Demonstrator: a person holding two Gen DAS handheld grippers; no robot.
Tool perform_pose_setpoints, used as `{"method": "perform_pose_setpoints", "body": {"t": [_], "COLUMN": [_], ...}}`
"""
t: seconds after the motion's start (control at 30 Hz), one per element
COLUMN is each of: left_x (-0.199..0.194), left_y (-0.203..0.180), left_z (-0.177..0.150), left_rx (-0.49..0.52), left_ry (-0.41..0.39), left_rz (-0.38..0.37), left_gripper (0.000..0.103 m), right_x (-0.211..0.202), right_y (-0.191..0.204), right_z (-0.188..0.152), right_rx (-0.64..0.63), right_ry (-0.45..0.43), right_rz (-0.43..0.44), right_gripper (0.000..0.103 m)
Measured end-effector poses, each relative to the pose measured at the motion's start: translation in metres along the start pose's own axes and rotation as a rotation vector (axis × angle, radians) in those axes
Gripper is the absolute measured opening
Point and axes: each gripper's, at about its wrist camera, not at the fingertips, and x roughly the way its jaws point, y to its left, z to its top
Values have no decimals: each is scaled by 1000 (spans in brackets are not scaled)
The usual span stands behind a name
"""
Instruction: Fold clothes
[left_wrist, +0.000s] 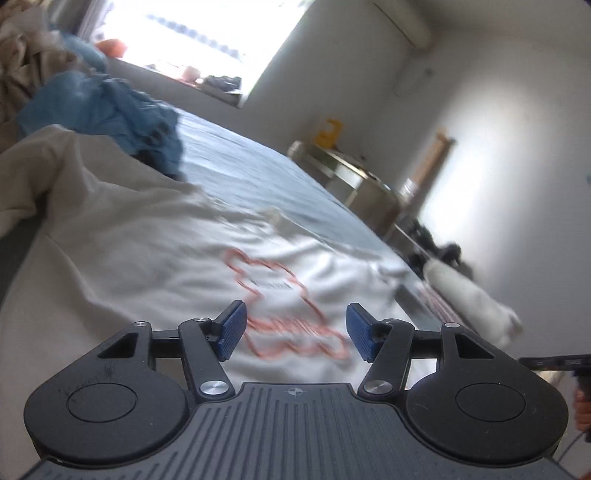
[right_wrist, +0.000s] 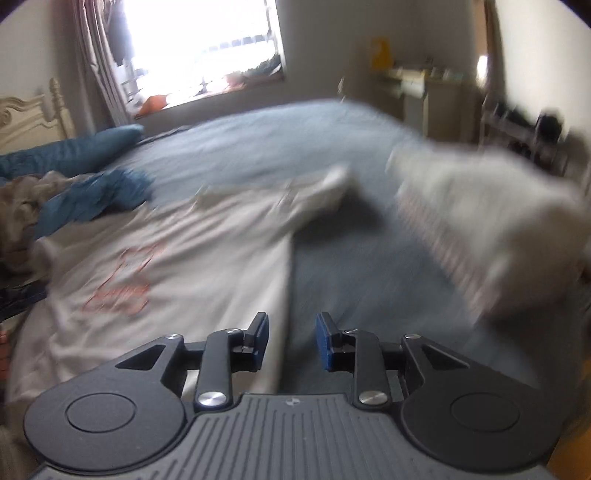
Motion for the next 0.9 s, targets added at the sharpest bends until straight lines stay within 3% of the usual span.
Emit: {"method": "perform_pose_setpoints", "body": {"t": [0.13, 0.33, 0.47, 0.63, 0.67, 0.77, 0.9], "left_x": [-6, 12, 21, 28, 30, 32, 34], "left_y": [-39, -69, -80, -91, -93, -97, -103], "left_z": [-33, -72, -84, -96, -98, -101, -104], "left_rx": [60, 84, 122, 181, 195, 235, 286], "left_ry": [69, 164, 188, 212, 214, 221, 224], "left_rz": [-18, 13, 64, 131, 140, 162, 191], "left_gripper": [60, 60, 60, 60, 60, 60, 60], "right_x": [16, 15, 20, 30, 28, 20, -4], "right_y": [-15, -38, -43, -35, -32, -25, -28], "right_z": [-63, -105, -112, -118, -119, -122, -124], "right_rx": [198, 353, 361, 280, 248, 155, 139], "right_ry": [101, 108, 106, 94, 80, 38, -9], "right_rz": [116, 234, 254, 253, 237, 193, 183], "right_gripper": [34, 43, 46, 48, 43, 3, 3]}}
